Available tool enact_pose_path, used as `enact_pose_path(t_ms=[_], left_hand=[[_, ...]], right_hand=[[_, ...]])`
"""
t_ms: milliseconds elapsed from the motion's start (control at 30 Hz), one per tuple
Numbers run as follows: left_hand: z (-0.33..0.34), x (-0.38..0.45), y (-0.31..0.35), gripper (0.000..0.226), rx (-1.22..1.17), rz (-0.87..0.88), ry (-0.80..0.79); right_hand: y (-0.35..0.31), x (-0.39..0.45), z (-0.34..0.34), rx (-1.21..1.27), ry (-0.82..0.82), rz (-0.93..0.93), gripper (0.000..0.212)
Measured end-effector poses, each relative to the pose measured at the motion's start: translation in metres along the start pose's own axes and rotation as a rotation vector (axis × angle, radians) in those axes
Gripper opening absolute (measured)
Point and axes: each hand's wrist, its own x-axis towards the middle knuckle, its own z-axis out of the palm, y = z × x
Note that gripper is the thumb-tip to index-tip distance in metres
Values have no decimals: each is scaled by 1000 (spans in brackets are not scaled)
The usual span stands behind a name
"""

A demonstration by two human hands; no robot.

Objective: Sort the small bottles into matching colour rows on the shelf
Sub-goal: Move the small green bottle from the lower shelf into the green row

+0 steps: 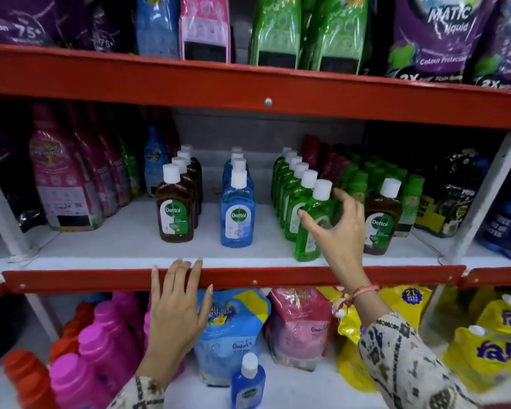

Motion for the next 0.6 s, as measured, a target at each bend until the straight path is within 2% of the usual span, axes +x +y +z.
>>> enact_pose_path(t_ms=[200,333,467,600], left_hand=[[-3,0,0,50,7,6,-24],[-4,-1,-1,49,4,15,-44],[-3,-3,-3,50,-6,25,-44],[-2,-2,-4,49,-7,30,-29]], right_hand=[[-6,-64,11,130,176,-88,44],[7,-126,25,145,111,-69,41],[33,-192,43,89,-109,131,61],[56,-243,68,59,-338,484,105]])
